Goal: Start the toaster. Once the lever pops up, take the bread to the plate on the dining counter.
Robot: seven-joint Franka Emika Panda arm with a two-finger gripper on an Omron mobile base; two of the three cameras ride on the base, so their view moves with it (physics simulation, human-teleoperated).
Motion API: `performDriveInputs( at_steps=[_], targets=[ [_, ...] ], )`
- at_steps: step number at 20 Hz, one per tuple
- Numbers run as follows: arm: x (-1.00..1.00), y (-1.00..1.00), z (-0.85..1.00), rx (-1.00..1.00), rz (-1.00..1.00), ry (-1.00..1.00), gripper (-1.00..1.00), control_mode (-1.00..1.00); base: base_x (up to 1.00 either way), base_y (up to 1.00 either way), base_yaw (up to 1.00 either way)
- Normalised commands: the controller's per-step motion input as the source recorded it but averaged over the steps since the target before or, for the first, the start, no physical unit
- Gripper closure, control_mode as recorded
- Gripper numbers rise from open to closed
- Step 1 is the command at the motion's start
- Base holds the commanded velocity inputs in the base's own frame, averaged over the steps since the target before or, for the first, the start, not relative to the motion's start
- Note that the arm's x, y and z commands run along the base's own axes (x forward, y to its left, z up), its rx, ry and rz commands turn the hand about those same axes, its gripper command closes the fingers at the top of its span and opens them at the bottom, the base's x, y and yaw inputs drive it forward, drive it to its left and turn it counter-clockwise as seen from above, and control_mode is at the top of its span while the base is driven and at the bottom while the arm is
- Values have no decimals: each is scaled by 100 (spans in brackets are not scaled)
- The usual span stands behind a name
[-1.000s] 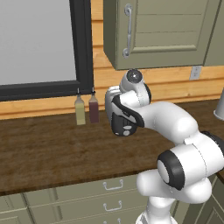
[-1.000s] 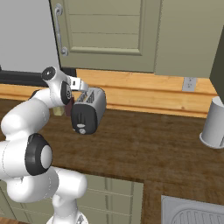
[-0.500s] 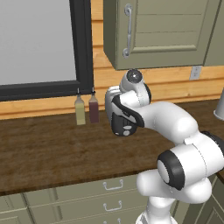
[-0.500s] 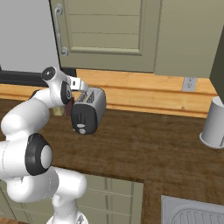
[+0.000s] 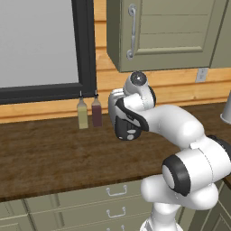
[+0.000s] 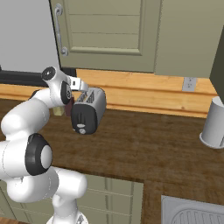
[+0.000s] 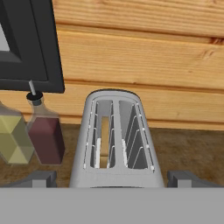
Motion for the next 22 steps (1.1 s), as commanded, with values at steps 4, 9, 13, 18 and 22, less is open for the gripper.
performDriveInputs(
  at_steps=[4,9,13,18,22],
  targets=[
    [0,0,0,0,0,0,-100,-100,0,0,0],
    [0,0,0,0,0,0,-100,-100,0,0,0],
    [0,0,0,0,0,0,-100,-100,0,0,0],
    [0,0,0,0,0,0,-100,-100,0,0,0],
    [0,0,0,0,0,0,-100,-100,0,0,0]
  ],
)
